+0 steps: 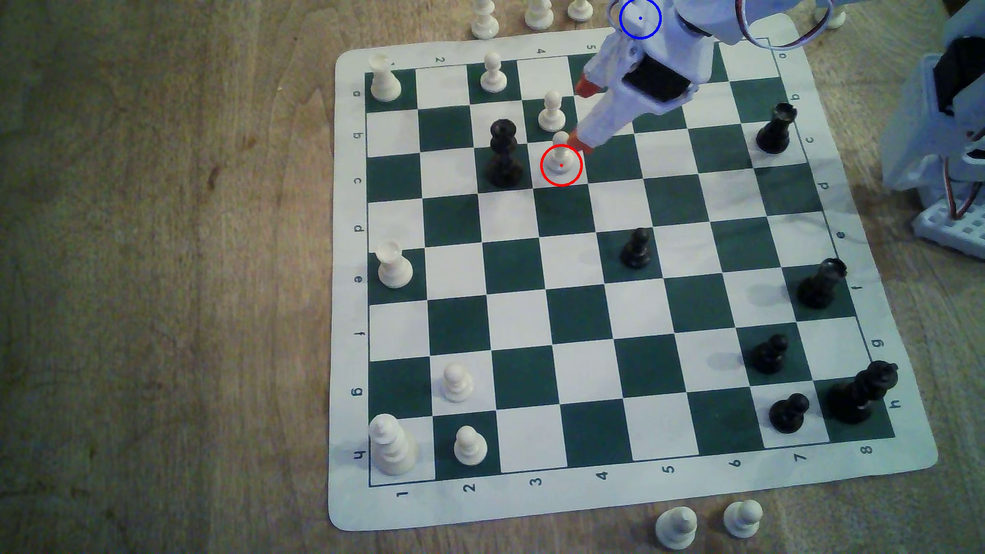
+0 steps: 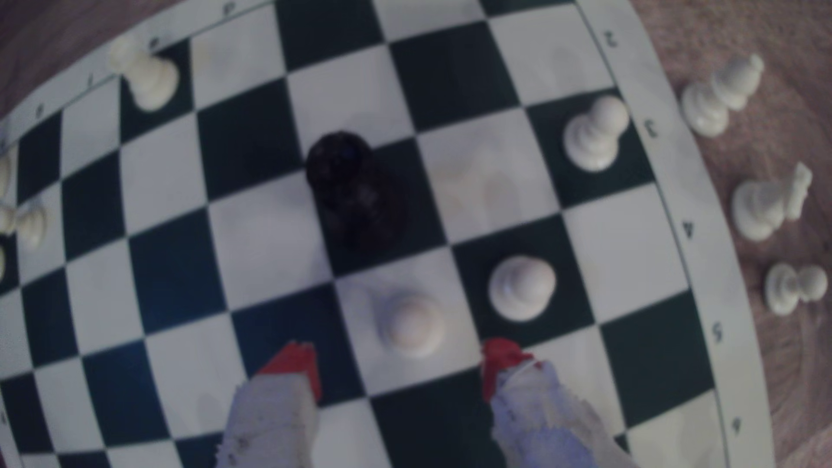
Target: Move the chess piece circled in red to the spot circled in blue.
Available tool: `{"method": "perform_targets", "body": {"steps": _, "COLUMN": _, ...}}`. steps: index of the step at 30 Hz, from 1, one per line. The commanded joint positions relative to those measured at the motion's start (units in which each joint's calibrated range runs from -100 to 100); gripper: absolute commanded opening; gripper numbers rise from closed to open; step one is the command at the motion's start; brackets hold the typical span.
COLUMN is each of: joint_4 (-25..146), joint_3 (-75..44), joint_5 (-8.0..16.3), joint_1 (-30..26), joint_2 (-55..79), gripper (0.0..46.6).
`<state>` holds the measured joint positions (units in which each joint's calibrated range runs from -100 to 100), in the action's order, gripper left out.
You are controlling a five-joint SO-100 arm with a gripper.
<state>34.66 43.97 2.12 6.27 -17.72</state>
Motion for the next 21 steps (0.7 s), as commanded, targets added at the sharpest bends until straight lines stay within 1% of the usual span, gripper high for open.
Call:
{"method": "perform_targets", "body": {"steps": 1, "joint_4": -4.85, "joint_3": -2.35, "joint_5": 0.59, "joint_1": -0.05, "joint_2": 1.85, "gripper": 18.6}}
{"method": "perform_targets", "body": {"steps": 3, "joint_4": -5.75, "joint_3": -2.54, "joint_5": 0.83, "joint_1": 0.03, "joint_2": 2.87, "gripper": 18.5}}
{"method": "perform_targets", "body": {"steps": 6, "joint_4": -6.0, "joint_3": -4.35, "joint_5": 0.93, "joint_1": 0.34, "joint_2": 5.33, "gripper": 16.9}}
{"method": "perform_targets", "body": {"steps": 10, "joint_4": -6.73, "joint_3": -4.53, "joint_5": 1.42, "joint_1": -0.52, "joint_2": 6.43, "gripper": 18.1}}
{"method": "perform_targets", "body": {"steps": 14, "joint_4": -7.31, "joint_3": -5.8, "joint_5": 1.76, "joint_1": -1.07, "joint_2": 8.3, "gripper": 16.8}}
{"method": "perform_targets", "body": {"steps": 21, "joint_4": -7.96, "joint_3": -7.97, "joint_5": 2.83, "joint_1": -2.87, "joint_2": 11.27, "gripper": 17.4}}
